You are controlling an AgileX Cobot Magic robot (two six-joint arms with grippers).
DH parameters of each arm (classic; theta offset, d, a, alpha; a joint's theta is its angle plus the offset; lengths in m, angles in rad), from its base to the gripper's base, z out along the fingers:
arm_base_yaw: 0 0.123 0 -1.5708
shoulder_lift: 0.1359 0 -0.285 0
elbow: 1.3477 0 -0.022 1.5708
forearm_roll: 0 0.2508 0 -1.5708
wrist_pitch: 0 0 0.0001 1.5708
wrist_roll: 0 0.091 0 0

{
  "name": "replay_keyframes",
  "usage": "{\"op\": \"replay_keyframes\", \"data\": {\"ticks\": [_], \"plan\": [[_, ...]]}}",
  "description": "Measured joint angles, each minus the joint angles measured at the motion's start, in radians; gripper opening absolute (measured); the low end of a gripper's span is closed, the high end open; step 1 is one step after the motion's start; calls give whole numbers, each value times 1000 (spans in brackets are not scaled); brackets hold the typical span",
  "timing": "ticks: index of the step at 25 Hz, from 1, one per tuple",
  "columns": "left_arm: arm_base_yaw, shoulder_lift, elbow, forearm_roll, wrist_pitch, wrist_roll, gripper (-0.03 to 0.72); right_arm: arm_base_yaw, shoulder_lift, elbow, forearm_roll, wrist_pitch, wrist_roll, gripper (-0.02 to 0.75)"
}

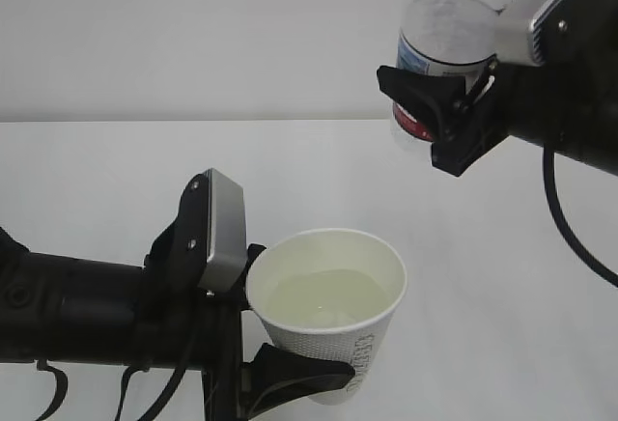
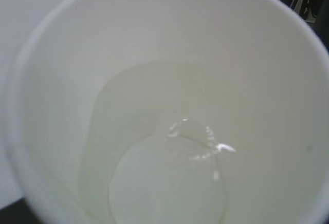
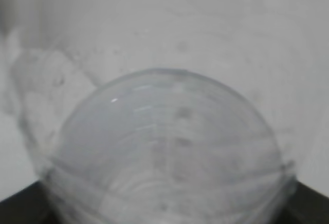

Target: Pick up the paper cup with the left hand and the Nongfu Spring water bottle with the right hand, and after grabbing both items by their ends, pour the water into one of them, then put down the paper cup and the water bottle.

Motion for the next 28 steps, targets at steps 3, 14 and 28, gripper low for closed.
{"op": "replay_keyframes", "data": {"ticks": [3, 14, 28], "plan": [[0, 0, 0, 0, 0, 0, 498, 0, 0, 0, 71, 51, 2, 518], [0, 0, 0, 0, 0, 0, 498, 0, 0, 0, 196, 106, 2, 518], [0, 0, 0, 0, 0, 0, 498, 0, 0, 0, 416, 197, -79, 517]]}}
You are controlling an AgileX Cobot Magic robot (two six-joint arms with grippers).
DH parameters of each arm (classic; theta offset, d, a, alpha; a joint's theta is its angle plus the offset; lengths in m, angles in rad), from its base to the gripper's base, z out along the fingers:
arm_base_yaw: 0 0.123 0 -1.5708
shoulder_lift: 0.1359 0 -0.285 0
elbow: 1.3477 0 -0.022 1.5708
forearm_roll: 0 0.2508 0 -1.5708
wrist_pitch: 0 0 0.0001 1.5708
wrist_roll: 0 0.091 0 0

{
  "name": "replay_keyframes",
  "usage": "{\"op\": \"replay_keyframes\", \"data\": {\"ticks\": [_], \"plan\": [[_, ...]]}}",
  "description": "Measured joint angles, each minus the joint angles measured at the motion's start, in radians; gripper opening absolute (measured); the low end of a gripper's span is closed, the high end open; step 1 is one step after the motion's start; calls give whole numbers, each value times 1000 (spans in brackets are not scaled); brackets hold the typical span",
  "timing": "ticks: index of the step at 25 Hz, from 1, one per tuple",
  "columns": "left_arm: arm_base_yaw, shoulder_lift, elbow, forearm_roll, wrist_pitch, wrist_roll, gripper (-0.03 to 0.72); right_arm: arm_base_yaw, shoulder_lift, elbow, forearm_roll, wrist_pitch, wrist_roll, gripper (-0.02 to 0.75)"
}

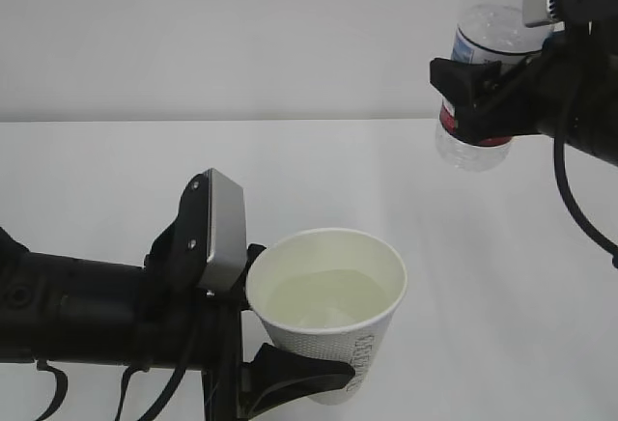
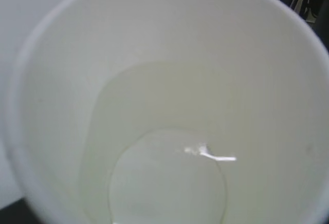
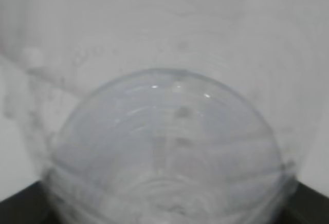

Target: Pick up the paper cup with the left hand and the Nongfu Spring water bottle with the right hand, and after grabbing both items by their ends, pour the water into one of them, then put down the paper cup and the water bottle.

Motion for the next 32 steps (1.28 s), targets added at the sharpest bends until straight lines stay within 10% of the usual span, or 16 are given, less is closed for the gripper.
{"op": "replay_keyframes", "data": {"ticks": [32], "plan": [[0, 0, 0, 0, 0, 0, 498, 0, -2, 253, 270, -163, -89, 515]]}}
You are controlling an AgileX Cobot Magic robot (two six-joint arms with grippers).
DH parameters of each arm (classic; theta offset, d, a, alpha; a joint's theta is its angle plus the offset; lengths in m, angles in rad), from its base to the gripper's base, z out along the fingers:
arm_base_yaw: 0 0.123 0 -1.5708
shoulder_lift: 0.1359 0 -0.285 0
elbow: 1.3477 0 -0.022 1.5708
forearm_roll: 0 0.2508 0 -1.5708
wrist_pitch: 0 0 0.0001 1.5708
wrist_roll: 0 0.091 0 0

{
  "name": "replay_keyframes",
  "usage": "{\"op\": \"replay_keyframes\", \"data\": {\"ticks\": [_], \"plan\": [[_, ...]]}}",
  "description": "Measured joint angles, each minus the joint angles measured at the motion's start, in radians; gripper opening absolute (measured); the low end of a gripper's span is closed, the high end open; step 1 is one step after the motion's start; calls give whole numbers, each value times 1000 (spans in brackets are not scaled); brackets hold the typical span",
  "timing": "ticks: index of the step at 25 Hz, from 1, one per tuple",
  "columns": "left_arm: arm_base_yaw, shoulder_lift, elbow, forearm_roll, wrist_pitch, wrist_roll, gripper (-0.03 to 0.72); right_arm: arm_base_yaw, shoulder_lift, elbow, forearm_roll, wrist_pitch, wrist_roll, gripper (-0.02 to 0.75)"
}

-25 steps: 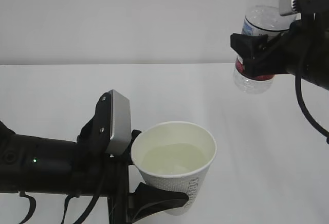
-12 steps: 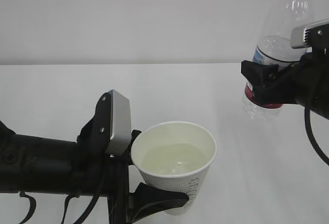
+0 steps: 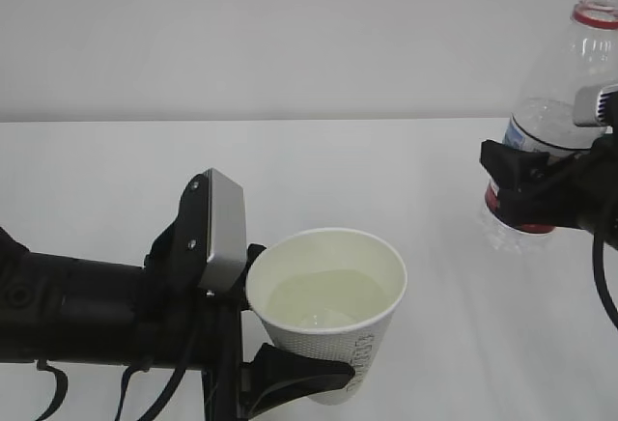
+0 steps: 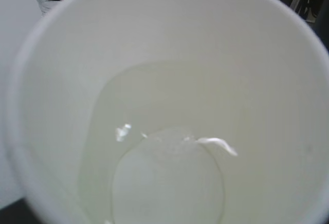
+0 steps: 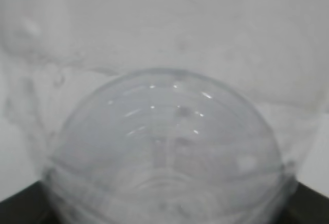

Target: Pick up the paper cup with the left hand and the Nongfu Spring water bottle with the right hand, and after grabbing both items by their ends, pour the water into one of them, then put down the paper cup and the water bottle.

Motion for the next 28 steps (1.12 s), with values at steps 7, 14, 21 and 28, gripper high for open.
{"op": "replay_keyframes", "data": {"ticks": [7, 14, 21, 28], "plan": [[0, 0, 0, 0, 0, 0, 498, 0, -2, 44, 89, -49, -61, 515], [0, 0, 0, 0, 0, 0, 498, 0, -4, 82, 205, -79, -150, 515], [0, 0, 0, 0, 0, 0, 498, 0, -4, 84, 271, -117, -195, 486], [0, 0, 0, 0, 0, 0, 498, 0, 5, 84, 275, -140, -199, 483]]}}
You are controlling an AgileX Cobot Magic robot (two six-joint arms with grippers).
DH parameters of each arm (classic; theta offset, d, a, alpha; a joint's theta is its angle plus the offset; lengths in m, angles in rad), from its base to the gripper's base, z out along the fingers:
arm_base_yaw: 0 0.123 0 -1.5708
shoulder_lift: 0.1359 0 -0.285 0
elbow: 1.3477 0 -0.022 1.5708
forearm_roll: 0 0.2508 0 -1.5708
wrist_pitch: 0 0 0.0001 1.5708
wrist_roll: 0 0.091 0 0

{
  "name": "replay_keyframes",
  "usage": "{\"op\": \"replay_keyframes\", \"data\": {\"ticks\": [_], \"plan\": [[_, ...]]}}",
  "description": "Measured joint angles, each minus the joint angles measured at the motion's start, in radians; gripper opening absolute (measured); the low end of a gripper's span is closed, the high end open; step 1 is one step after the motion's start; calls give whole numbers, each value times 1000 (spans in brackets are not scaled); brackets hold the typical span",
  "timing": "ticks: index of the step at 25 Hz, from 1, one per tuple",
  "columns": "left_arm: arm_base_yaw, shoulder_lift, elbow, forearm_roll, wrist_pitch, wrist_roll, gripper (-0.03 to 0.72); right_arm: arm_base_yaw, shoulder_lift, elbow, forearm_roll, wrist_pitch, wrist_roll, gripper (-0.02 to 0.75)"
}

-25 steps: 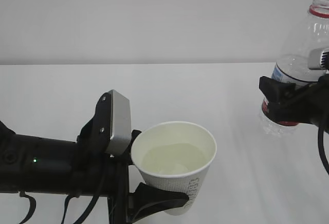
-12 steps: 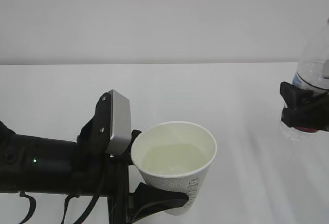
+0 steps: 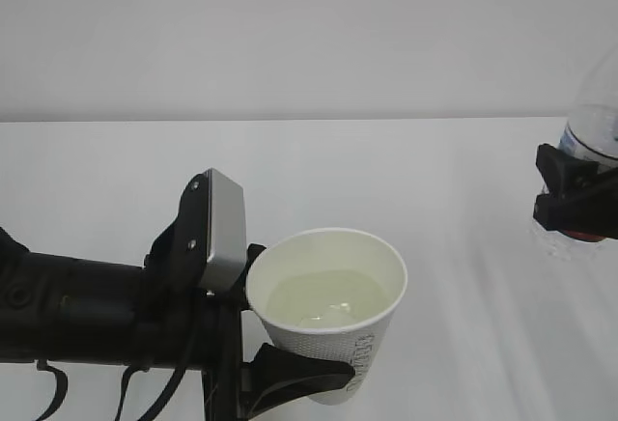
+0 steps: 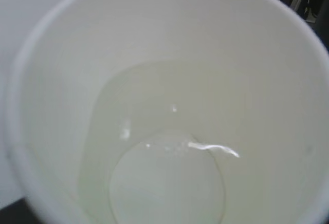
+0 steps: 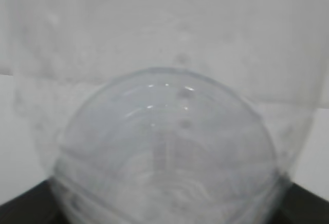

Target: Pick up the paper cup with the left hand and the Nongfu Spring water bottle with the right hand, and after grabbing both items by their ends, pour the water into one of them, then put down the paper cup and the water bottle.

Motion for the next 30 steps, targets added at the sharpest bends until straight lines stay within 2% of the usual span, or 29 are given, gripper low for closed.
{"op": "replay_keyframes", "data": {"ticks": [9, 30], "plan": [[0, 0, 0, -2, 0, 0, 498, 0, 156, -2, -4, -131, 45, 482], [0, 0, 0, -4, 0, 0, 498, -17, 396, -114, -16, -226, 106, 482]]}}
